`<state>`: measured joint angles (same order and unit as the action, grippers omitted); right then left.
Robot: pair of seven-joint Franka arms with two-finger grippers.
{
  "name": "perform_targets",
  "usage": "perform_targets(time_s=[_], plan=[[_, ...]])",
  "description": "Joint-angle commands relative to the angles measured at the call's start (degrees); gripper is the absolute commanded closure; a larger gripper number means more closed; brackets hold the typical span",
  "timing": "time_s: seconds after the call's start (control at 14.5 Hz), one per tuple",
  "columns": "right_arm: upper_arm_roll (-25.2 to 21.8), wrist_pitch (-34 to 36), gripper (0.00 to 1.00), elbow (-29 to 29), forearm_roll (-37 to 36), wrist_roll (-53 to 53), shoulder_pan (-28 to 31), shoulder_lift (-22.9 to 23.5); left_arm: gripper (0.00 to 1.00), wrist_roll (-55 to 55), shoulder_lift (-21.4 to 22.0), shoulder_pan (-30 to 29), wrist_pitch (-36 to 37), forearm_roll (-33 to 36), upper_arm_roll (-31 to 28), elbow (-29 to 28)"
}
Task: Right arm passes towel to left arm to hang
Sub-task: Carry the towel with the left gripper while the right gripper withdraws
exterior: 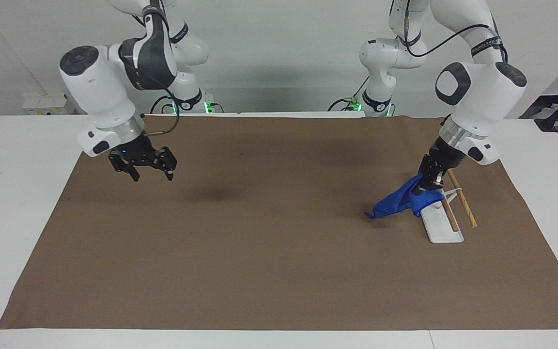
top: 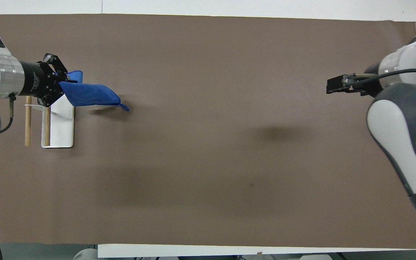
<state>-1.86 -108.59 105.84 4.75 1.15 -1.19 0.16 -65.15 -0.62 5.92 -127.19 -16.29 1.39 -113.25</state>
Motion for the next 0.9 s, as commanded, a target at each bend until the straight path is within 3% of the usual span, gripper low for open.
perform_targets(time_s=[0.0,0.14,0.48,0.62,0.83], plan=[[-1.7,8.7,0.00,-2.2,-1.1,-2.3,0.0,-2.4,1.00,9.4,0.6,-3.8,-2.7,-0.6,0.5,-1.3],[-2.0,11.7,0.00,-2.7,-1.4,-2.3,0.2,-3.4,1.00,14.2,0.5,-6.2,-2.8,-0.6,0.5,-1.0],[-6.1,11.1,0.00,-4.5,-6.3,-7.5,0.1,-3.4,0.99,14.8,-1.1,-8.9,-6.3,-0.6,0.3,1.6],[-6.3,11.1,0.00,-5.1,-6.4,-7.8,0.1,-3.4,0.99,15.7,-3.2,-9.6,-6.1,-0.4,0.1,5.4],[-6.1,11.4,0.00,-5.3,-6.3,-7.6,0.1,-3.2,0.99,20.6,-3.4,-12.4,-6.1,-0.1,0.1,5.6]])
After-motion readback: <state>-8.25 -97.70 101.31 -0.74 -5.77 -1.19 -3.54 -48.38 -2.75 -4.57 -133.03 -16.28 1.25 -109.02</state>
